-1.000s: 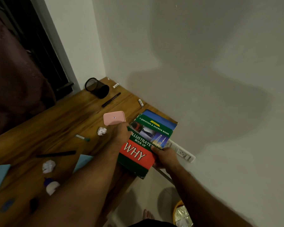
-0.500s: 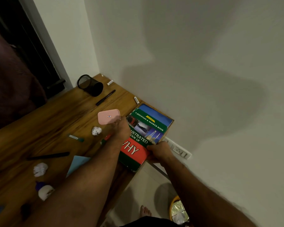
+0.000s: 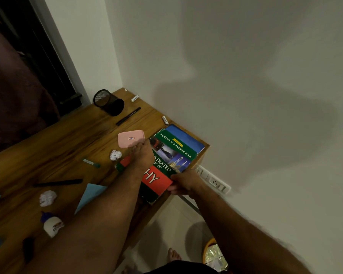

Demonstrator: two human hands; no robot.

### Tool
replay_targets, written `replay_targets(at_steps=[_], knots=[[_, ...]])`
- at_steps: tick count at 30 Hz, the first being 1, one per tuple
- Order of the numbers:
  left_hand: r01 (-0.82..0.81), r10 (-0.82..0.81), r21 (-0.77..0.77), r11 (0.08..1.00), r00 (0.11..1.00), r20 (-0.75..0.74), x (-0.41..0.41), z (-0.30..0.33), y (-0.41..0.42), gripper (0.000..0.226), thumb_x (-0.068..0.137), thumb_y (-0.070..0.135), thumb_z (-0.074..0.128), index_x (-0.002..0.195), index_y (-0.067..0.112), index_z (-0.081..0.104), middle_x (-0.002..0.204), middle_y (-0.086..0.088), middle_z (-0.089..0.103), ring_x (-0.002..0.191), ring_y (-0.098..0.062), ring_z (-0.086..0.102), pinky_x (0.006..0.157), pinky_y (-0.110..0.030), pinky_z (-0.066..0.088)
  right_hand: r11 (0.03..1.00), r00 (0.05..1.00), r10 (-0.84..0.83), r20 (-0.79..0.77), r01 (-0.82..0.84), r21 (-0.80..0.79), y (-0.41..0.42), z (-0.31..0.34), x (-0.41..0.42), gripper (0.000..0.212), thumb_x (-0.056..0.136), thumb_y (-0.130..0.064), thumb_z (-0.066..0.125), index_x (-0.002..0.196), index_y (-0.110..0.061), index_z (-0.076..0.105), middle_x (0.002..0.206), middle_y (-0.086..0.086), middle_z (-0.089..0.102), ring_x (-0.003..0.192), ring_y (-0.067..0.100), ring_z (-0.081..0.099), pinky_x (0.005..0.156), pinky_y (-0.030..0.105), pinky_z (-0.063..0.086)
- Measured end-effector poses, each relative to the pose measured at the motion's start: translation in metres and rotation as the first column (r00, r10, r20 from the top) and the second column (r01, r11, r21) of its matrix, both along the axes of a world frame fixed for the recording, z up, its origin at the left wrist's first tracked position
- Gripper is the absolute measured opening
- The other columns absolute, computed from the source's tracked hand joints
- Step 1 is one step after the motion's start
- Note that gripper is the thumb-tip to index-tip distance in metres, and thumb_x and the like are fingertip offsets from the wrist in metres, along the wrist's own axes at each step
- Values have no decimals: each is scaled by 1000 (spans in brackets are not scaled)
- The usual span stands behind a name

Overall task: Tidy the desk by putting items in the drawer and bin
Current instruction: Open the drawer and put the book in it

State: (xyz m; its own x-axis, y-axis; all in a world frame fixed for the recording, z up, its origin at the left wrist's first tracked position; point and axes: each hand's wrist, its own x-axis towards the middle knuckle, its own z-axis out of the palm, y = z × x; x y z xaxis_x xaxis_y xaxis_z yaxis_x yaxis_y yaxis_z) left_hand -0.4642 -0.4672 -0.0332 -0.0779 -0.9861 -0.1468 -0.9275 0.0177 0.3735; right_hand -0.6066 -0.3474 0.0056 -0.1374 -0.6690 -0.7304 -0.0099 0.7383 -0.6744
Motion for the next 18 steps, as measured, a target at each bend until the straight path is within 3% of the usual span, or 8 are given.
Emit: replay_targets(at_steps=[6, 10, 14, 18], knots=[[2, 0, -25, 1000, 998, 63, -4, 5, 16, 63, 83, 22, 66, 140, 17, 39, 145, -14, 42, 137, -31, 33, 115, -44, 25, 1000, 999, 4, 38, -4, -9, 2, -1, -4, 31, 97, -13, 56, 123, 2, 48, 89, 17, 71, 64, 23, 68, 59, 35, 60], [8, -7, -26, 1000, 1000, 16, -7, 8, 35, 68, 85, 30, 67, 144, 18, 35, 153, -12, 33, 143, -31, 24, 118, -43, 21, 999, 999, 7, 37, -6, -39, 5, -4, -9, 36, 97, -22, 56, 125, 0, 51, 100, 23, 71, 66, 26, 69, 59, 35, 59], [-23, 17, -54, 998, 993, -113, -13, 24, 62, 55, 89, 29, 62, 140, 18, 43, 147, -9, 41, 138, -27, 34, 114, -39, 28, 997, 999, -19, 40, 22, -76, 10, -13, -17, 37, 97, -33, 56, 122, -5, 55, 90, 17, 71, 68, 26, 71, 54, 33, 56], [-112, 74, -91, 990, 935, -348, -19, 39, 93, 36, 93, 31, 58, 128, 21, 55, 130, -2, 55, 120, -20, 51, 95, -35, 44, 992, 995, -88, 51, 92, -87, 16, -24, -21, 49, 89, -48, 62, 109, -3, 61, 78, 11, 66, 64, 25, 67, 57, 31, 52]])
